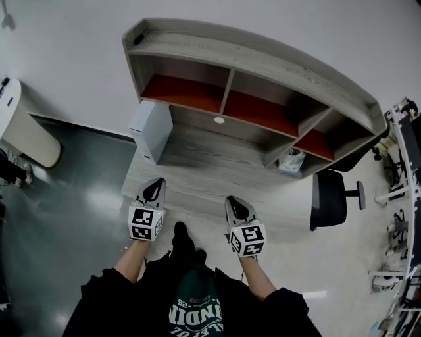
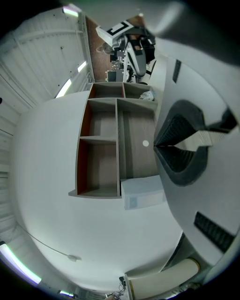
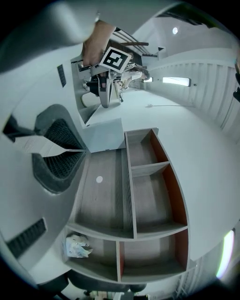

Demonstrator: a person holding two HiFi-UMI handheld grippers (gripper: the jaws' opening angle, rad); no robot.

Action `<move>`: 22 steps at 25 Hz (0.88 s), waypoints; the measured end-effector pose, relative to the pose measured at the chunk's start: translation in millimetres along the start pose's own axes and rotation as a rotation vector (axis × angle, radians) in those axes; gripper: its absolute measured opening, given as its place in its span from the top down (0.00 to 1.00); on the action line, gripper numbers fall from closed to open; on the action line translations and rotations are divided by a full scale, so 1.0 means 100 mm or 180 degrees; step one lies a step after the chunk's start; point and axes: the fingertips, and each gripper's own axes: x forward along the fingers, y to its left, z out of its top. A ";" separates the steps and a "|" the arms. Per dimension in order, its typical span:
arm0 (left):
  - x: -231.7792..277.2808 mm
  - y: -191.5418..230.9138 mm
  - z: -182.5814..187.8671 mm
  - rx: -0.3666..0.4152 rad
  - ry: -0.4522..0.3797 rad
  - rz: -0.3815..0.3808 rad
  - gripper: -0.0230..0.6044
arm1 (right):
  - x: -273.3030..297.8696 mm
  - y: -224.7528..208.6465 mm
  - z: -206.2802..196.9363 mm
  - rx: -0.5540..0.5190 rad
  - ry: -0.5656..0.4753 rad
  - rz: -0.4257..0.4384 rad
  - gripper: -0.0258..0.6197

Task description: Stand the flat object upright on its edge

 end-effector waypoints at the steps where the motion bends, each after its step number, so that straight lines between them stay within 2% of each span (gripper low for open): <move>1: -0.03 -0.05 0.00 0.0011 -0.0006 -0.0009 0.94 | -0.04 0.01 -0.02 0.0003 0.0004 -0.0002 0.90; 10: -0.21 -0.35 0.01 0.0029 -0.0056 -0.0077 0.94 | -0.34 0.07 -0.12 0.0003 -0.0028 -0.0051 0.90; 22: -0.33 -0.51 -0.07 0.0012 -0.0013 -0.0146 0.94 | -0.49 0.14 -0.12 -0.0030 -0.0091 -0.0037 0.91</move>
